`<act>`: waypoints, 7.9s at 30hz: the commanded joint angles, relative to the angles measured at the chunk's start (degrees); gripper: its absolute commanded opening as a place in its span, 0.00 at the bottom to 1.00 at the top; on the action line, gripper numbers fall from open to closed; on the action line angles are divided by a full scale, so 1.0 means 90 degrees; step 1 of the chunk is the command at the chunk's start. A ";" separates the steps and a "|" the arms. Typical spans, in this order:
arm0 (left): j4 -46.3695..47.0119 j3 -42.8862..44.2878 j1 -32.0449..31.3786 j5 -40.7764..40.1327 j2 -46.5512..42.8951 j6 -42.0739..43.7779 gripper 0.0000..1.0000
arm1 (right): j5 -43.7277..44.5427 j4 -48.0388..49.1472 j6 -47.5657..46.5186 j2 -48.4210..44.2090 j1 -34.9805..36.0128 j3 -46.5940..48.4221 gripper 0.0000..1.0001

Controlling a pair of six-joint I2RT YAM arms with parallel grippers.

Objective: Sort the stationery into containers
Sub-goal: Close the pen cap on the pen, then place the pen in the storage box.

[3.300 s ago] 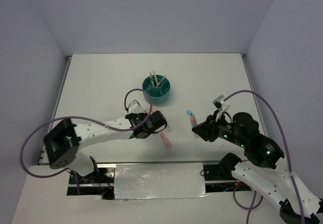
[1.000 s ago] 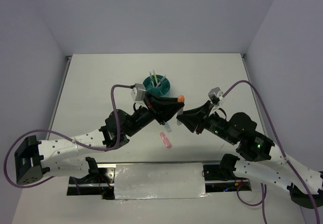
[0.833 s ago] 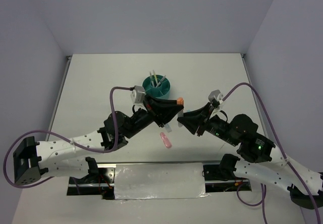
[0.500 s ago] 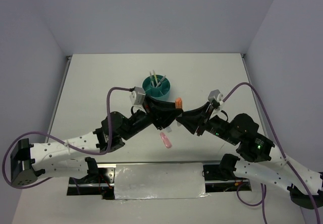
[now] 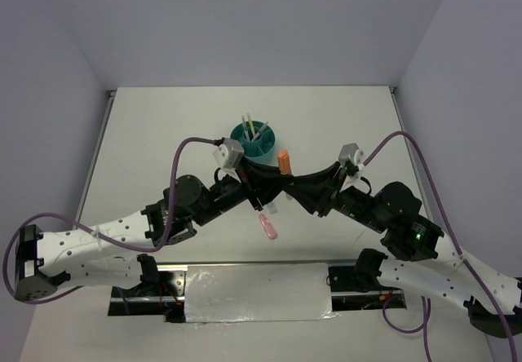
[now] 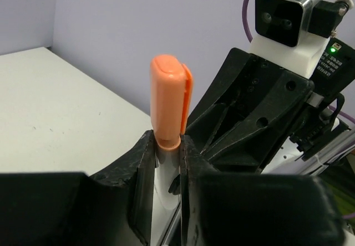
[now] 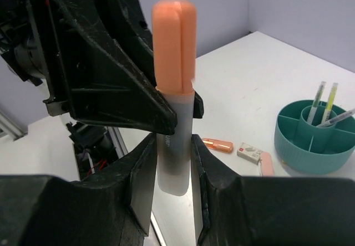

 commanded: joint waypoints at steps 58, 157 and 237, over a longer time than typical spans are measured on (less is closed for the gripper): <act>-0.0932 0.0684 -0.0046 0.2765 -0.0456 0.1107 0.50 | -0.2948 0.0733 0.0268 0.0301 -0.0019 0.0599 0.00; -0.4114 0.2441 -0.0212 -0.5092 -0.1354 -0.0102 0.93 | -0.1934 0.2353 0.0150 0.3580 -0.1853 0.0169 0.00; -0.8727 0.0752 -0.0232 -0.4835 -0.1064 -0.3520 0.99 | 0.1183 0.2278 0.1479 0.4492 -0.2782 0.0219 0.75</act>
